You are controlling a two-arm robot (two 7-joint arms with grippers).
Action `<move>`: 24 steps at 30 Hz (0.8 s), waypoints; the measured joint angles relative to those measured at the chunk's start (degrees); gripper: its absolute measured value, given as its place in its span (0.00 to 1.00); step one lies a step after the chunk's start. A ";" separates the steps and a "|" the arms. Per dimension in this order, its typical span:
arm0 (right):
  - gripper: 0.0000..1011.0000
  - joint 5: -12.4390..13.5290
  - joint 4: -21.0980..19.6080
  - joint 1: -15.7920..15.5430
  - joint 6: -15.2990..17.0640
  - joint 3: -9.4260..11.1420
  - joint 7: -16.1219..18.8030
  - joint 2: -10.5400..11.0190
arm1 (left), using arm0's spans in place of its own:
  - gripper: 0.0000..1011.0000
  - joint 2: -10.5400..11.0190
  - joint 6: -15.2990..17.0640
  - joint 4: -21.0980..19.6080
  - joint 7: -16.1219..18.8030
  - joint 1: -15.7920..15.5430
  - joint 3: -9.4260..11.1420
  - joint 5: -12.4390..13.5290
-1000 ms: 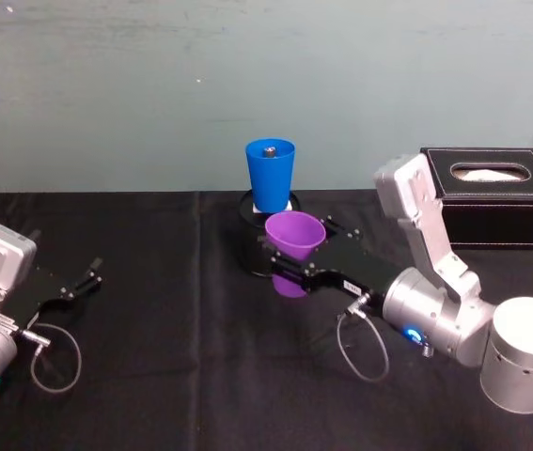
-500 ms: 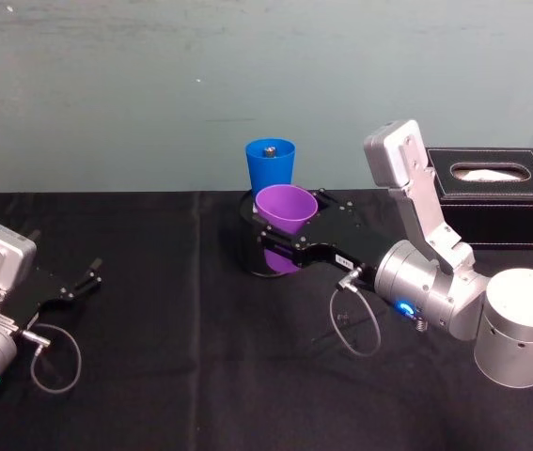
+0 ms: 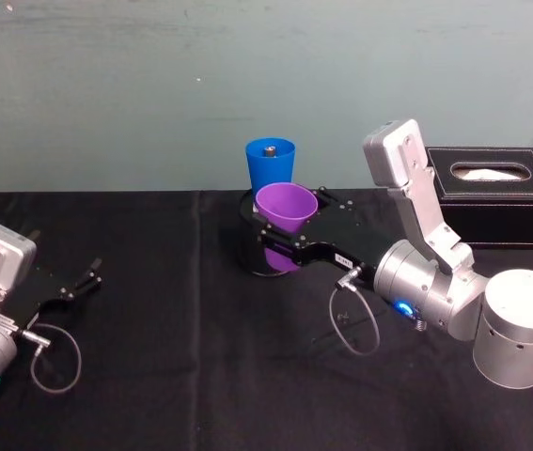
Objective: Pick up one cup with a gripper and tap it against the other cup.
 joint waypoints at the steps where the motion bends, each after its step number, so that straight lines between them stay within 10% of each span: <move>1: 0.74 0.00 0.00 0.01 0.00 0.00 0.01 0.00 | 0.99 0.00 0.00 0.00 0.00 0.00 0.00 0.00; 24: 0.74 0.03 0.01 0.08 0.00 0.00 0.17 0.03 | 0.99 0.00 0.00 0.00 0.00 0.00 0.00 0.00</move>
